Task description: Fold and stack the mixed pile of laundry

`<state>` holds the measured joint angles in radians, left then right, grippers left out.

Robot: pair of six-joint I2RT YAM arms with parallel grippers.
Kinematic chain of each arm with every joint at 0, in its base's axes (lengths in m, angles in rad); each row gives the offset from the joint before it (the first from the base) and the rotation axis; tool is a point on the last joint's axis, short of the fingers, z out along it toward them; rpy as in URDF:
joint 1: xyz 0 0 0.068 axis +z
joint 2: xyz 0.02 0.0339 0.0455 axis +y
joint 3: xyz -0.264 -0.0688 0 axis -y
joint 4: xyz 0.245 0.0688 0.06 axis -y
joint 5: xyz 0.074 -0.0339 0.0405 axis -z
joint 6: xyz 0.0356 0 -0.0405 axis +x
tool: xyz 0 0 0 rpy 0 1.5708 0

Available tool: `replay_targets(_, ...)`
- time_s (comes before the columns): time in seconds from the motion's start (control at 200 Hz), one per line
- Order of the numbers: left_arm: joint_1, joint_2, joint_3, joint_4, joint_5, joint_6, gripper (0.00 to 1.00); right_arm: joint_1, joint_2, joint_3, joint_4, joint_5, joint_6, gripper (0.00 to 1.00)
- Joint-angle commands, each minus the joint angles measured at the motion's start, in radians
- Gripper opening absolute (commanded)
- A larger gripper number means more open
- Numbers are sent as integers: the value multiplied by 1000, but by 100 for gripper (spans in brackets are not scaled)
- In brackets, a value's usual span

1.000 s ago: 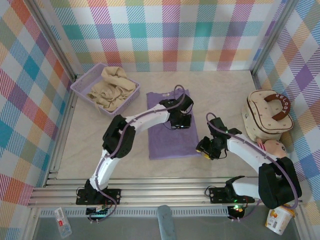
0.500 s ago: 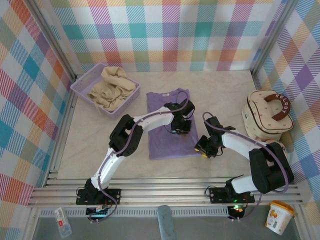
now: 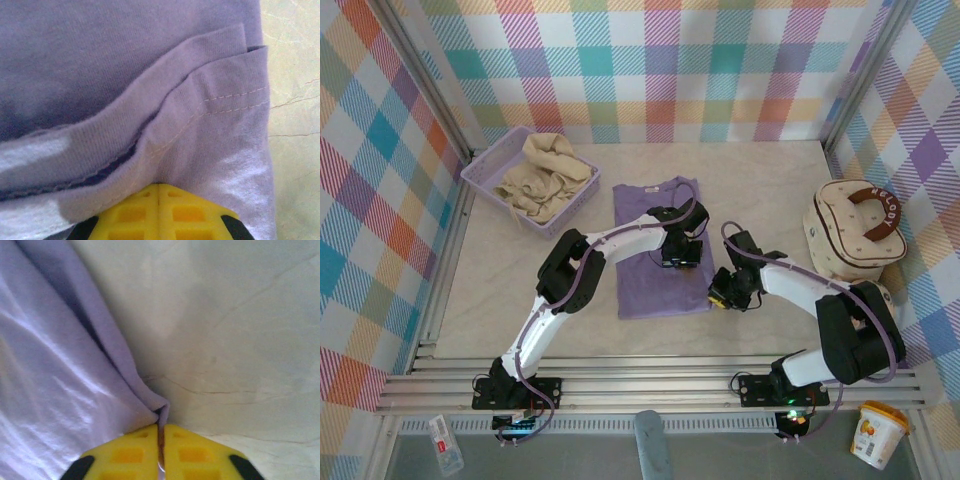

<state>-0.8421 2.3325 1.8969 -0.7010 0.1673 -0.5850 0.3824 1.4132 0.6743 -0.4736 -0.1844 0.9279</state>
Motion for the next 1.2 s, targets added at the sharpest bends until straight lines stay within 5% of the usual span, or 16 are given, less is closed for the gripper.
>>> replay_targets(0.0, -3, 64, 2, -84, -26, 31, 0, 5, -24, 25, 27, -17, -2, 6)
replay_targets(0.24, 27, 24, 98, -194, -29, 56, 0, 4, -16, 66, 4, -17, -27, 0)
replay_targets(0.4, 74, -158, 33, -220, 45, 59, 51, 4, -51, 65, -14, -15, -32, 0)
replay_targets(0.51, 97, -313, -88, -241, 41, 56, 62, 4, -66, 62, -9, -33, -31, 0)
replay_targets(0.655, 114, -530, -384, -209, 70, -4, 60, 6, -60, 61, 4, -65, -28, 0)
replay_targets(0.91, 115, -854, -886, -80, 55, -182, 39, 11, -59, 57, -2, -81, -26, 0)
replay_targets(1.195, 107, -889, -1057, 132, 53, -298, 35, 19, -55, 57, -19, -87, -32, 0)
